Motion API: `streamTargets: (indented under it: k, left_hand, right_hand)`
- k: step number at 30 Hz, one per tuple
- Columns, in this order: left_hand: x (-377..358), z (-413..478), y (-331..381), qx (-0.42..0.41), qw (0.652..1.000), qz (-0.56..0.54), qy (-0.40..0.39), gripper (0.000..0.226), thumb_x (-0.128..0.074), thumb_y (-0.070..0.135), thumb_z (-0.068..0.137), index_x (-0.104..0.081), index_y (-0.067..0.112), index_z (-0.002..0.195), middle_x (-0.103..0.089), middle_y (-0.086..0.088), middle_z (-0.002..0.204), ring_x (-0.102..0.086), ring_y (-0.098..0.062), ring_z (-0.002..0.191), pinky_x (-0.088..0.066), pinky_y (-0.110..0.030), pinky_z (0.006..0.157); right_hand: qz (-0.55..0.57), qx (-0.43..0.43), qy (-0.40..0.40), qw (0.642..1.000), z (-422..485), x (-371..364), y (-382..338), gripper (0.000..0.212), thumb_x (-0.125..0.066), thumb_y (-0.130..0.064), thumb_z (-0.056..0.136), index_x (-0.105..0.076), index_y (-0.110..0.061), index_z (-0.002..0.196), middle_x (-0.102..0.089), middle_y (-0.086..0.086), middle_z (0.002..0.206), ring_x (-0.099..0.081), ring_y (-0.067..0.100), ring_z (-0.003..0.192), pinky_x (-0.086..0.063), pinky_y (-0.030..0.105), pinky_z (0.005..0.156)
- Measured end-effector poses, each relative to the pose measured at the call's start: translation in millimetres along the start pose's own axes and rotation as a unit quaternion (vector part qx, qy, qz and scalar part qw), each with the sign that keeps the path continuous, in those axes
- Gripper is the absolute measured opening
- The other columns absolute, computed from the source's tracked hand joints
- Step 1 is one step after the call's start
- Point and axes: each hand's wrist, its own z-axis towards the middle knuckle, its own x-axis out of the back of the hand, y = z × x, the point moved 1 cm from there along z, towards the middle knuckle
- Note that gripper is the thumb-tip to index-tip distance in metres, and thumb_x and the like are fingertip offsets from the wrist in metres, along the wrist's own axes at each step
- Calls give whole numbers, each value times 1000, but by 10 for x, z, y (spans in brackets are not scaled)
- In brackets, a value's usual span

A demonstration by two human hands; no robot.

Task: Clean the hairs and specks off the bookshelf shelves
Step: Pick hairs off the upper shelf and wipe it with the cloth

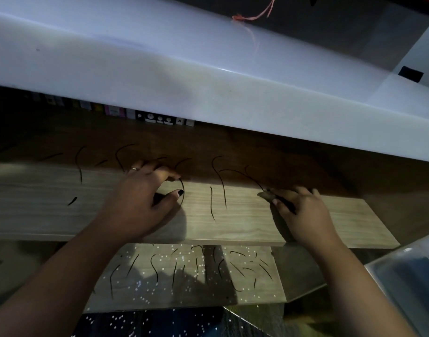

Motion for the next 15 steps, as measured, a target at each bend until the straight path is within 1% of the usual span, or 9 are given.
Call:
streamTargets:
  k: [3,5,7,9,12,15]
  left_hand:
    - [9,-3,-7,-5,1000,-15,17,51,-42,57,81,-65,28,116,-63,2,115,-54,-24,110,-42,-39,93]
    - [8,-5,-8,-7,999,-25,23,49,-43,56,81,-66,28,114,-63,4,113,-54,-24,108,-45,-39,90]
    - [3,-2,-6,-9,999,-34,26,47,-44,55,80,-66,29,113,-62,5,111,-53,-23,107,-45,-39,87]
    - [0,2,-7,-10,999,-43,30,47,-44,56,80,-67,28,111,-61,6,109,-53,-22,107,-44,-38,86]
    - [-2,5,-10,-16,998,-44,32,48,-44,56,79,-68,26,108,-61,6,106,-53,-22,104,-42,-35,83]
    - [-3,1,-14,-17,998,-40,35,46,-45,55,78,-69,26,104,-61,6,103,-54,-22,100,-40,-33,81]
  right_hand:
    - [53,33,9,998,-154,39,-12,29,-61,-31,90,-67,-28,118,-56,-15,101,-42,16,94,-34,28,71]
    - [84,49,4,995,-246,61,-10,29,-64,-28,87,-68,-30,115,-50,-24,94,-41,11,93,-33,21,67]
    - [92,62,0,994,-280,61,2,28,-64,-26,87,-69,-28,114,-47,-27,91,-40,10,93,-31,16,67]
    - [78,64,1,995,-226,58,3,27,-64,-25,88,-69,-28,115,-48,-24,93,-40,11,93,-31,17,66]
    - [41,55,-5,998,-21,30,-20,25,-62,-26,91,-69,-27,114,-58,-11,102,-44,16,92,-33,26,70]
    - [46,4,-47,998,240,37,-82,26,-55,-33,95,-65,-33,119,-67,-1,103,-59,18,89,-48,31,74]
